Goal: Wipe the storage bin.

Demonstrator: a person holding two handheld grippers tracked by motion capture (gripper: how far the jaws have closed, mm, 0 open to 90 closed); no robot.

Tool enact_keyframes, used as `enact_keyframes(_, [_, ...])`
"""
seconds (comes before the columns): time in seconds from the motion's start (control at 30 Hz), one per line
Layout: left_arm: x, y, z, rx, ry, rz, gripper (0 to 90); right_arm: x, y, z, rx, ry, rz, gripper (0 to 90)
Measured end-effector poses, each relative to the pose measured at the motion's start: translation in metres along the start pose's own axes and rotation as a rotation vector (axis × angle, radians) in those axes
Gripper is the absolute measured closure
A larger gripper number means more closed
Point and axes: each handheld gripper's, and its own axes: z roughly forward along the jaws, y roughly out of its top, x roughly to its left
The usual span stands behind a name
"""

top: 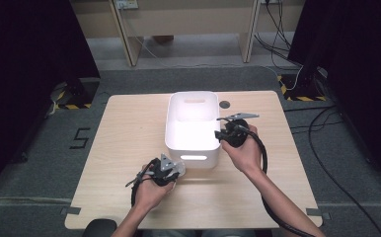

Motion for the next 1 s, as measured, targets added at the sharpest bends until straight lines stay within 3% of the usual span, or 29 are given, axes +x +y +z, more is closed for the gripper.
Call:
enact_keyframes(0.5, [-0.012,0.010,0.002,-0.005,-0.017,0.026,73.0,0.000,0.000,0.000,-0.001,0.000,0.001,73.5])
enact_keyframes(0.8, [-0.014,0.012,0.003,-0.014,-0.022,0.023,73.0,0.000,0.000,0.000,-0.002,0.001,0.003,73.3])
enact_keyframes(1.0, [-0.015,0.011,0.001,-0.049,-0.021,0.007,73.2,0.000,0.000,0.000,-0.003,0.001,0.005,73.1])
